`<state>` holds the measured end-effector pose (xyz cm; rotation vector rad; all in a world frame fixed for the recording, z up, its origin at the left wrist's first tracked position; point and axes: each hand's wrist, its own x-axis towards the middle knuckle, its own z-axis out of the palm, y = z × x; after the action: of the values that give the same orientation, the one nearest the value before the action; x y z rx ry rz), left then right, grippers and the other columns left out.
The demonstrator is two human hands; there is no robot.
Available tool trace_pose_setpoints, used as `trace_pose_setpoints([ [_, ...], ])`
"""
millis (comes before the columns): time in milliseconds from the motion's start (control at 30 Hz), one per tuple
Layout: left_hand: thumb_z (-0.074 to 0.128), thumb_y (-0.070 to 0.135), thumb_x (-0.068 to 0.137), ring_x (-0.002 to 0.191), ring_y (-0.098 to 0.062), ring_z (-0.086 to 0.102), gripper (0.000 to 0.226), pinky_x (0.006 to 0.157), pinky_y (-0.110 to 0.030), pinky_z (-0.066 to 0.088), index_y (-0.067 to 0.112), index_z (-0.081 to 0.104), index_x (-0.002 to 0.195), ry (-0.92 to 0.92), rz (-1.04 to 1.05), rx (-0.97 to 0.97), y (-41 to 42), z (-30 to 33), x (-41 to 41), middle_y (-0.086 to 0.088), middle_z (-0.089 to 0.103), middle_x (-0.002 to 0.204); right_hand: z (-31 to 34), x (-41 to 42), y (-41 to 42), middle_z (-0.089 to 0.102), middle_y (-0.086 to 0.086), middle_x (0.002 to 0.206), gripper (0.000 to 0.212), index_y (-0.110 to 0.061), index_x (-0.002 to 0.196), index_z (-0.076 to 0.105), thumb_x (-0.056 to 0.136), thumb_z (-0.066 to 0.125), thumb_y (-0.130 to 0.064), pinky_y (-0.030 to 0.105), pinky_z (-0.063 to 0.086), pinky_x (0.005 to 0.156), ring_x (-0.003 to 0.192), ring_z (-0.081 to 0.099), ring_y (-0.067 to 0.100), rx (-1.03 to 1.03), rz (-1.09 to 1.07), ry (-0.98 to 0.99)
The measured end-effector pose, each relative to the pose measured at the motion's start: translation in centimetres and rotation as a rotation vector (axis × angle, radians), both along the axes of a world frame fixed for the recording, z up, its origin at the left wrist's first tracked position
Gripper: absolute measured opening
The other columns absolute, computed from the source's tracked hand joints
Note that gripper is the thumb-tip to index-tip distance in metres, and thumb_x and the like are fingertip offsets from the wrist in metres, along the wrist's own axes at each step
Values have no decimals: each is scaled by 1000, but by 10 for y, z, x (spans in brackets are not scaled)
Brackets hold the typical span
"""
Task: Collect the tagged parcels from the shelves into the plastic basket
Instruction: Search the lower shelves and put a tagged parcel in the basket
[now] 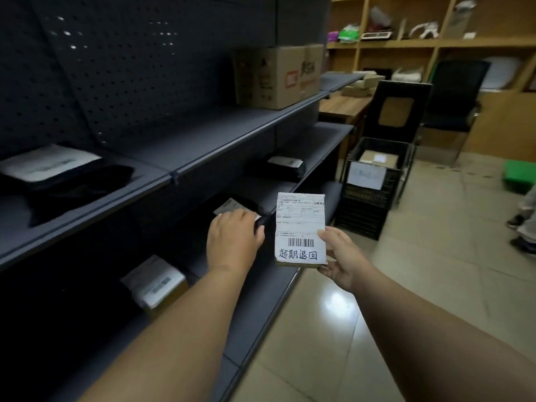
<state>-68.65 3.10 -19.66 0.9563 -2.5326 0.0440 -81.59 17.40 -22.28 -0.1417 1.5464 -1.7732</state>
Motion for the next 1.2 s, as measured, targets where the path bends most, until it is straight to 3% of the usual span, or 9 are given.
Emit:
trace_pose_setpoints([
  [167, 48, 42, 92, 104, -20, 56, 33, 96, -31, 36, 20, 63, 111, -63, -96, -28, 17, 4, -83, 2, 63, 112, 3, -68, 33, 64, 1, 91, 18, -26, 109, 52, 92, 56, -25, 28, 45, 68, 74, 59, 16, 37, -114, 20],
  [300, 44, 45, 93, 106, -22, 56, 35, 88, -33, 39, 20, 62, 111, -125, -88, 22, 28, 6, -149, 0, 62, 111, 6, -124, 54, 64, 0, 89, 21, -26, 113, 52, 92, 56, -25, 29, 45, 70, 74, 59, 16, 56, -179, 23],
  [600, 45, 44, 93, 109, -25, 54, 37, 88, -35, 39, 20, 60, 116, -149, -134, 76, 47, 3, -294, -2, 61, 116, 9, -254, 82, 63, 3, 88, 21, -25, 111, 53, 91, 58, -24, 28, 47, 64, 71, 56, 18, 91, -240, 1],
  [1033, 45, 42, 93, 107, -25, 55, 36, 83, -35, 40, 19, 60, 116, -178, -191, 45, 39, -3, -420, -4, 61, 115, 2, -372, 76, 62, 3, 91, 11, -27, 100, 54, 91, 57, -22, 28, 44, 63, 75, 55, 18, 85, -271, -13],
  [1200, 45, 44, 93, 107, -25, 55, 37, 85, -35, 40, 19, 60, 116, -213, -228, 20, 21, -8, -475, -3, 60, 115, -2, -421, 61, 63, 5, 94, 20, -25, 109, 54, 90, 57, -22, 29, 44, 63, 77, 56, 19, 87, -297, 1],
])
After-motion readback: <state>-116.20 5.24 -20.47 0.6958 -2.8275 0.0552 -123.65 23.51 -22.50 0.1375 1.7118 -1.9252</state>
